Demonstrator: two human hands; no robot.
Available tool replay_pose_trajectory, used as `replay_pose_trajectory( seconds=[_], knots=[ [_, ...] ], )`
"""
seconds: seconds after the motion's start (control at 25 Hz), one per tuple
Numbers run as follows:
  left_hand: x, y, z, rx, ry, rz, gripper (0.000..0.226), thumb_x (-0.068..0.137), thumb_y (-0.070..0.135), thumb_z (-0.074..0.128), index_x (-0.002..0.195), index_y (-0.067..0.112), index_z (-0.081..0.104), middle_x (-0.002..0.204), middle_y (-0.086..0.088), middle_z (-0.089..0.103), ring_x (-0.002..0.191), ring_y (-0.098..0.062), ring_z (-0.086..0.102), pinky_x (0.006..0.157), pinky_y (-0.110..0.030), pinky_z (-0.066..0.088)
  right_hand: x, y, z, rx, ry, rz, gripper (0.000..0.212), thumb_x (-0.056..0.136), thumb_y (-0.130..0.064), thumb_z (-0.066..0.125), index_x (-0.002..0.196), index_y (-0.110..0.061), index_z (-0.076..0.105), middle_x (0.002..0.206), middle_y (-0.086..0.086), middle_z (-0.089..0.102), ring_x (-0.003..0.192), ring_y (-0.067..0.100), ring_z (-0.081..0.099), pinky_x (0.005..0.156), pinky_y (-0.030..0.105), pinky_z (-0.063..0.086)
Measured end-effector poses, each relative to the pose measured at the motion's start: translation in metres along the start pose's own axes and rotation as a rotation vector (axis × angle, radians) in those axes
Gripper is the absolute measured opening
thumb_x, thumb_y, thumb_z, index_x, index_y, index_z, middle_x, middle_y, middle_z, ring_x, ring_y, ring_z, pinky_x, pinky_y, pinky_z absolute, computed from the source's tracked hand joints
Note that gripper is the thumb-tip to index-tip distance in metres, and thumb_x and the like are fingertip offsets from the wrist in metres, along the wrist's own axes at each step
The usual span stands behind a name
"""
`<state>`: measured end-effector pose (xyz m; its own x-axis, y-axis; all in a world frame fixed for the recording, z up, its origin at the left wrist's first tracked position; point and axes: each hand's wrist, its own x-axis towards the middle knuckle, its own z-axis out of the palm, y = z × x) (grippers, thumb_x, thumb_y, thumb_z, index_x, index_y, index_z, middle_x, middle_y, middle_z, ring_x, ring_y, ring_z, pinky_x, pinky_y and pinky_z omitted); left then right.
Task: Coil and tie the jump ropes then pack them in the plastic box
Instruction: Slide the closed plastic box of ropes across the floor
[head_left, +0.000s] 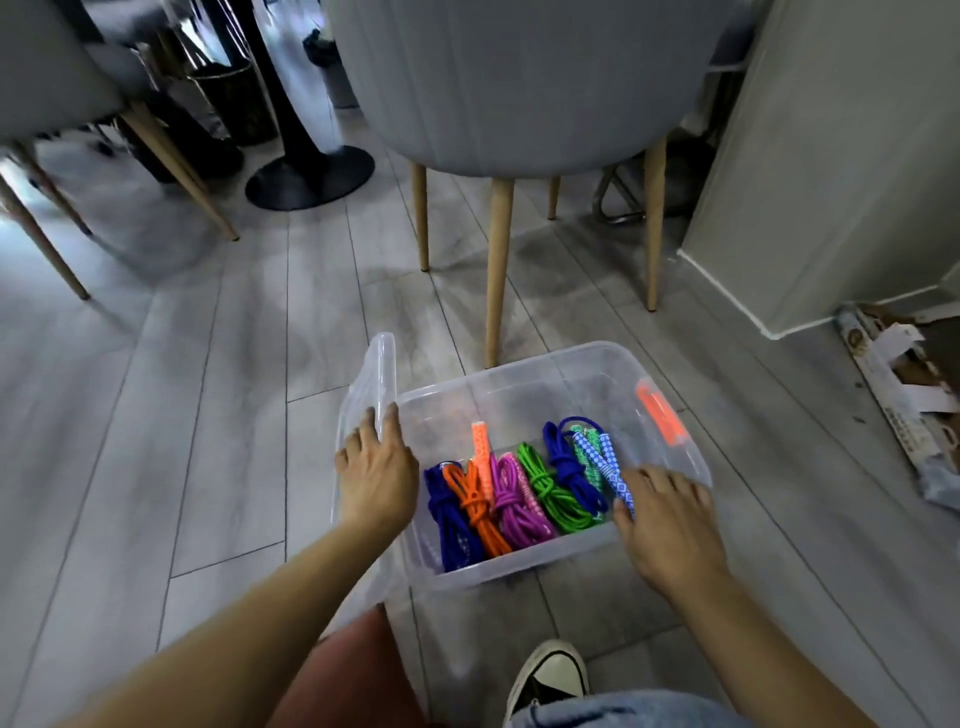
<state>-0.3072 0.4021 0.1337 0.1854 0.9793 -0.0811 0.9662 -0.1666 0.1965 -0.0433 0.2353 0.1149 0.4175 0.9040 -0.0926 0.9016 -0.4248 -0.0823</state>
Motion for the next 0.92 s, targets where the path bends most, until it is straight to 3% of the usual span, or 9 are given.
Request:
replay_pose_trajectory(
  seconds=[0.16,0.36,0.56,0.68,0.8,0.92],
  knots=[
    [0.017,-0.012,0.002,-0.284,-0.179,-0.231,0.041,0.097,0.023,0.052,0.132,0.005,0.041,0.13,-0.02,0.053,0.116,-0.04,0.054,0.098,-0.048,0.047,-0.026,0.014,0.004,0.044,-0.016,0.1,0.051,0.086,-0.047,0.033,0.107,-0.019,0.071,0.101,0.008,0.068,0.092,0.035,0.064,0.081,0.042,0.047],
    [0.022,-0.013,-0.003,-0.434,-0.042,-0.276,0.044,0.091,0.012,0.058,0.134,0.009,0.051,0.129,-0.013,0.056,0.115,-0.034,0.057,0.099,-0.043,0.049,-0.028,0.022,0.013,0.171,-0.003,0.083,0.05,0.084,-0.046,0.045,0.117,-0.019,0.07,0.112,0.007,0.069,0.1,0.036,0.065,0.087,0.046,0.053],
    [-0.014,0.003,-0.004,-0.307,0.187,0.159,0.057,0.093,0.011,0.063,0.147,0.016,0.045,0.139,-0.006,0.051,0.125,-0.03,0.046,0.108,-0.046,0.041,-0.023,0.005,0.007,0.397,0.018,0.101,0.04,0.091,-0.036,0.062,0.125,-0.016,0.065,0.123,0.009,0.066,0.112,0.035,0.061,0.097,0.044,0.048],
    [-0.04,0.029,0.008,-0.12,0.241,0.525,0.061,0.086,0.007,0.07,0.143,0.018,0.051,0.132,-0.004,0.058,0.108,-0.029,0.056,0.089,-0.044,0.049,-0.021,0.011,-0.007,0.615,0.098,0.195,0.042,0.092,-0.02,0.066,0.133,-0.015,0.057,0.135,0.009,0.057,0.118,0.033,0.058,0.095,0.041,0.046],
    [-0.064,0.041,0.028,0.0,0.141,0.672,0.08,0.067,0.001,0.075,0.14,0.025,0.052,0.13,0.003,0.057,0.1,-0.025,0.055,0.079,-0.037,0.046,-0.019,0.018,-0.016,0.728,0.229,0.284,0.052,0.093,-0.017,0.063,0.142,-0.014,0.046,0.139,0.011,0.047,0.117,0.035,0.057,0.093,0.044,0.049],
    [-0.096,0.041,0.046,-0.009,0.036,0.706,0.077,0.069,0.005,0.069,0.139,0.031,0.051,0.134,0.012,0.052,0.104,-0.019,0.052,0.082,-0.032,0.042,-0.022,0.02,-0.011,0.595,0.215,0.277,0.054,0.095,-0.022,0.06,0.146,-0.011,0.044,0.141,0.016,0.049,0.119,0.04,0.054,0.096,0.048,0.049]
  ],
)
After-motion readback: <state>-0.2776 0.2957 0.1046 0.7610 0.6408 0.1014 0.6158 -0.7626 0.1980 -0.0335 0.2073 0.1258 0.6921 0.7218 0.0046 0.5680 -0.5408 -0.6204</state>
